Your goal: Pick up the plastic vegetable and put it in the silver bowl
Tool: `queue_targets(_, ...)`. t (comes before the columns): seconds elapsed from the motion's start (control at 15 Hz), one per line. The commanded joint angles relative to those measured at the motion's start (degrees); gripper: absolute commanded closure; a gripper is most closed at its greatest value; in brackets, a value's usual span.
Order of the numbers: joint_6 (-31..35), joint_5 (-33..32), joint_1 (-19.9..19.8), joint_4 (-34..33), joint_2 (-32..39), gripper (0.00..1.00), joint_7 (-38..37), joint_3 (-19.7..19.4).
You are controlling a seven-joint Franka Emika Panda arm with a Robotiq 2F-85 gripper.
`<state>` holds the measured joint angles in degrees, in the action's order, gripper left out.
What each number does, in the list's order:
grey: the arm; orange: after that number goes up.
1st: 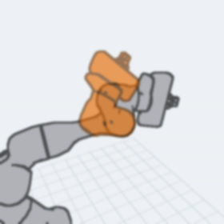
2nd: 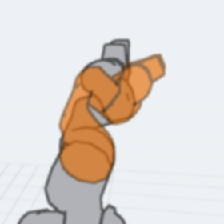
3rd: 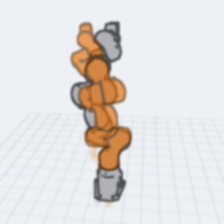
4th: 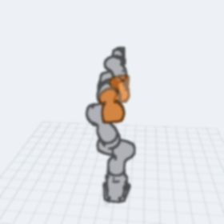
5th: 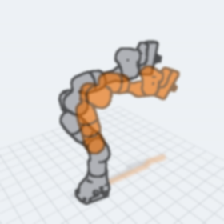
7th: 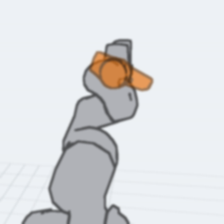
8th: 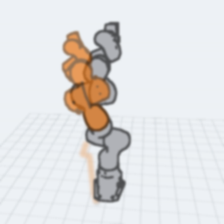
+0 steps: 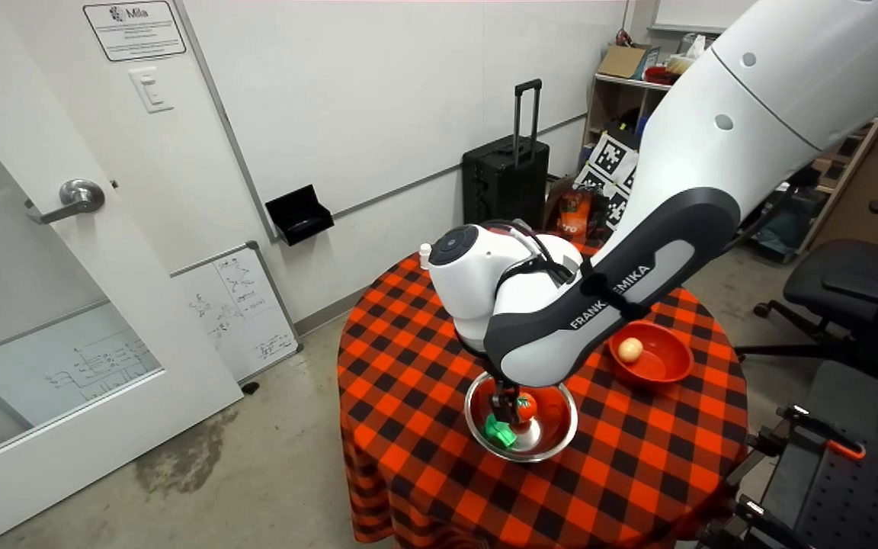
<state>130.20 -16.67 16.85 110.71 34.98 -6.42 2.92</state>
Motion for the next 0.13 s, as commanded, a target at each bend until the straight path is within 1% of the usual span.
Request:
queue_targets(0.0, -0.2, -0.2, -0.3, -0.2, 0.1, 0.0, -0.1, 0.3)
queue_targets(0.07, -0.2, -0.2, -0.3, -0.2, 0.1, 0.0, -0.1, 0.3)
